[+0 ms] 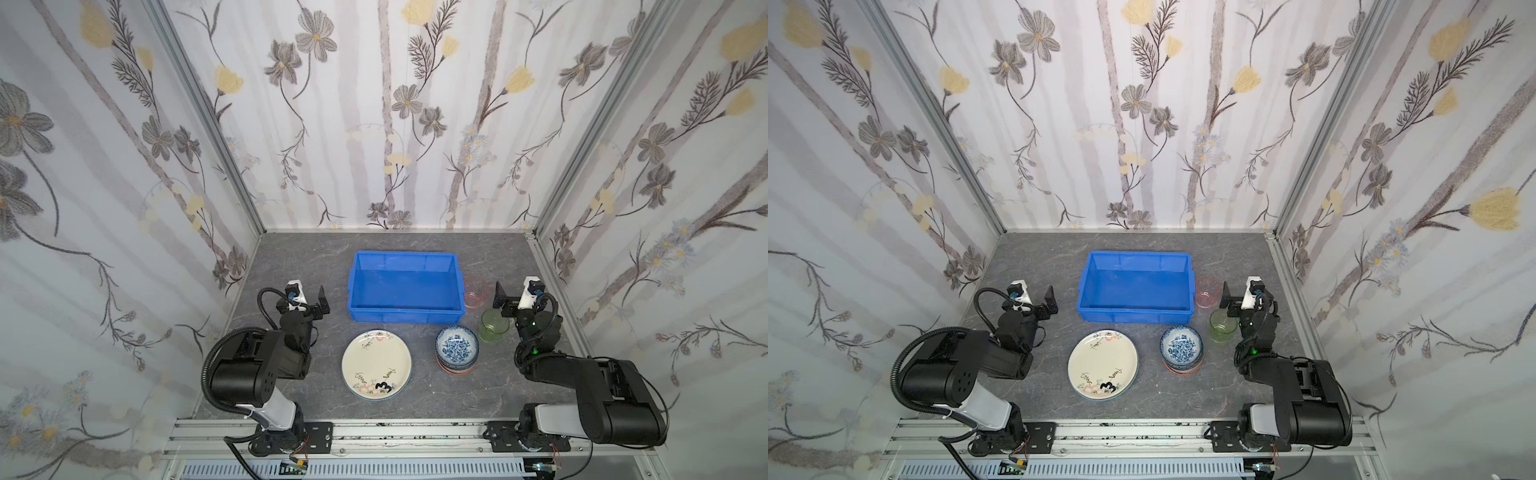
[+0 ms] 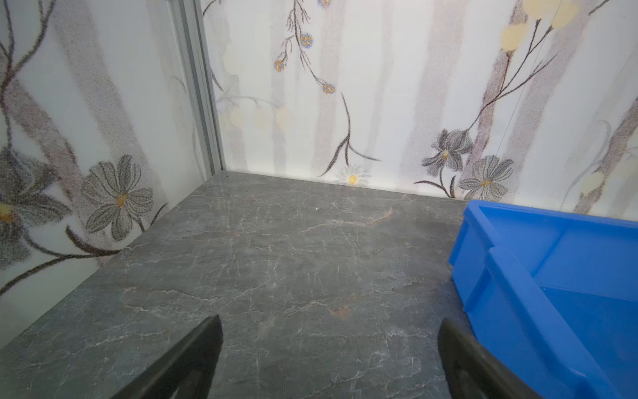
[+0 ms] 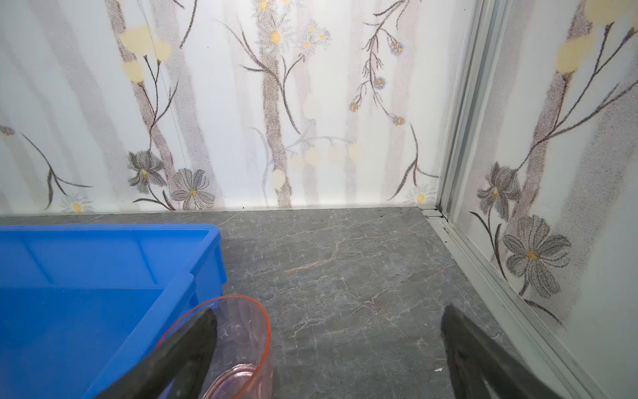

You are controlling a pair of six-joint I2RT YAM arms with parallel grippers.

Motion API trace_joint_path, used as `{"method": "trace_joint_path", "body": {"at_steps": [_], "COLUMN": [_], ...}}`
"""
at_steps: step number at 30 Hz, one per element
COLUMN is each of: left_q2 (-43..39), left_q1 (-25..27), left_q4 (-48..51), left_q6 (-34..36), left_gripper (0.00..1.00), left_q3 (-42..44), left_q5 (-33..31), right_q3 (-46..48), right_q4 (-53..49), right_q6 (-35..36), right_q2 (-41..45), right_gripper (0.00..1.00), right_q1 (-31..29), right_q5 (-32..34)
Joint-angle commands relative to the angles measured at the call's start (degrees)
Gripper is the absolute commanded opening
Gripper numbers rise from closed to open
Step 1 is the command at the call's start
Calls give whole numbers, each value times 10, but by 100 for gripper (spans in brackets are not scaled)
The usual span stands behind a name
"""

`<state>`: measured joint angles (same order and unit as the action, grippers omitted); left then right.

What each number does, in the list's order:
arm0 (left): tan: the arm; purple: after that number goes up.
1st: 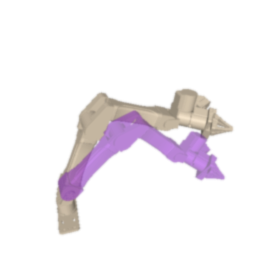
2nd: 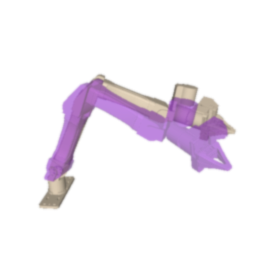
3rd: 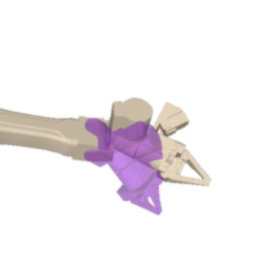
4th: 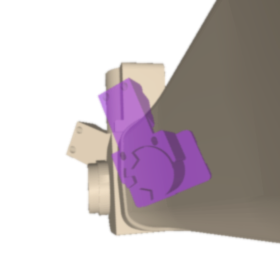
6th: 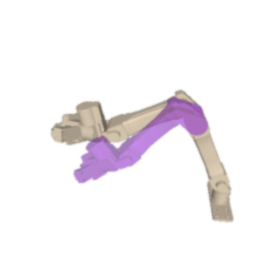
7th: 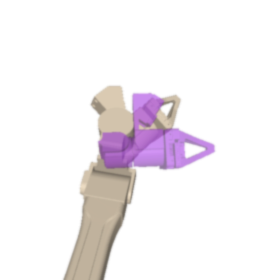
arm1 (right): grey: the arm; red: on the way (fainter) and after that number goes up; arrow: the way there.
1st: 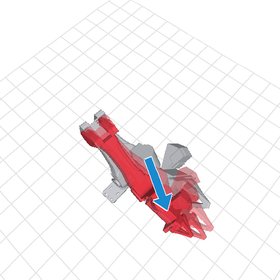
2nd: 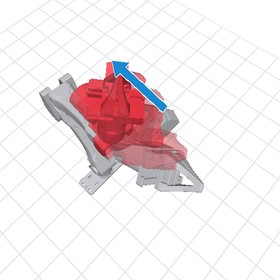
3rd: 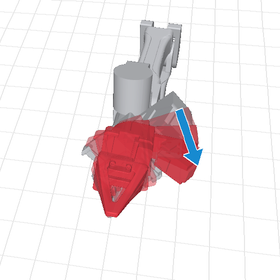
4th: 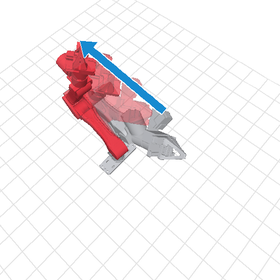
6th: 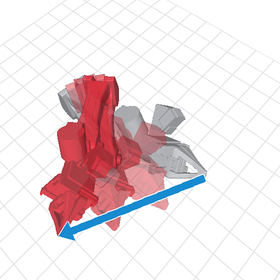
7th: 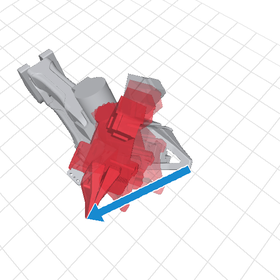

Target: Place the mixed dishes into the plastic bin

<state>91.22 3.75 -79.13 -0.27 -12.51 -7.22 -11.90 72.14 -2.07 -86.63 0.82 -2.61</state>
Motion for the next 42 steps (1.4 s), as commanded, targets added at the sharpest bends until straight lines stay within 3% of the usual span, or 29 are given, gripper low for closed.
{"method": "trace_joint_path", "body": {"at_steps": [1, 23, 27, 42], "left_q2": [-3, -4, -3, -3], "left_q1": [-1, -9, -14, -14], "left_q4": [7, 21, 22, 23], "left_q6": [-4, -10, -32, -32], "left_gripper": [100, 100, 100, 100], "left_q3": [-4, -10, -10, -11], "left_q5": [10, 27, -17, -18], "right_q3": [-2, -2, -2, -2], "right_q4": [21, 21, 21, 21], "right_q6": [4, 4, 4, 3], "right_q2": [0, 0, 1, 0], "right_gripper": [100, 100, 100, 100], "right_q1": [0, 0, 1, 1], "right_q5": [-6, -5, -6, -6]}}
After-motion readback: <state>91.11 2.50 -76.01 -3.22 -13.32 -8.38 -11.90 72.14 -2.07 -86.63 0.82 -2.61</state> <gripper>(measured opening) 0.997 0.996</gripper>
